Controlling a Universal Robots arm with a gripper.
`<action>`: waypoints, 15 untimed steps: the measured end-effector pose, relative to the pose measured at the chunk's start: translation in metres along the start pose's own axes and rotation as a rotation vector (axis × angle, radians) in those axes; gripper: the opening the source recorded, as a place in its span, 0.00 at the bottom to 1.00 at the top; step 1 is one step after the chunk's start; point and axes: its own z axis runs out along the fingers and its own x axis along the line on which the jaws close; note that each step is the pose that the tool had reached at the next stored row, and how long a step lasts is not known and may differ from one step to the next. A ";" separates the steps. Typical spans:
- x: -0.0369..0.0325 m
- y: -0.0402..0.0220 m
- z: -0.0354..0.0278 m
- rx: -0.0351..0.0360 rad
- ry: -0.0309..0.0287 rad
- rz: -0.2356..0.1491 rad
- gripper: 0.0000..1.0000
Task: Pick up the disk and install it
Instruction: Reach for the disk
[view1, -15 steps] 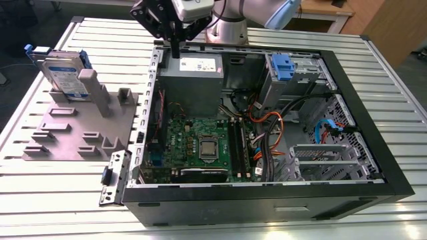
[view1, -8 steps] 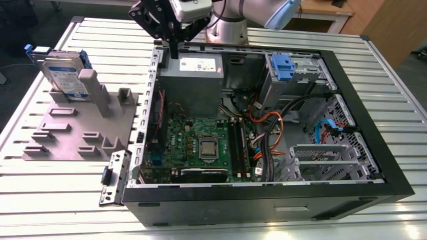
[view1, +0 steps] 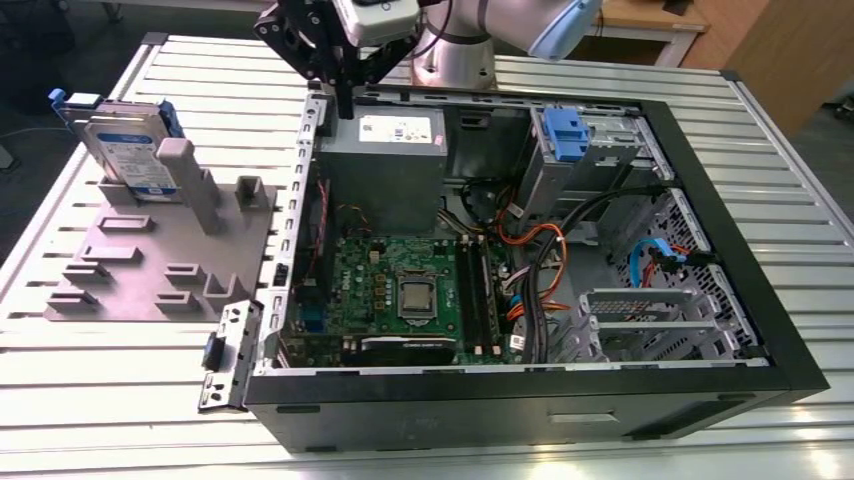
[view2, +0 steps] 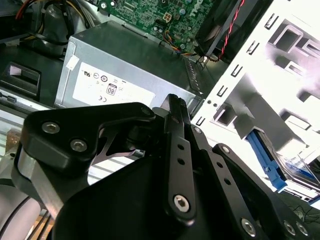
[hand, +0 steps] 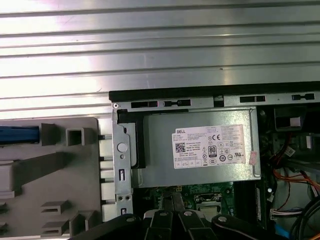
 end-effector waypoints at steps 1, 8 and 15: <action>0.0005 0.0000 0.0002 -0.0001 -0.0001 0.000 0.11; 0.0015 -0.0001 0.0005 0.0000 0.0000 0.000 0.11; 0.0080 -0.0006 0.0003 0.0000 -0.0001 0.000 0.11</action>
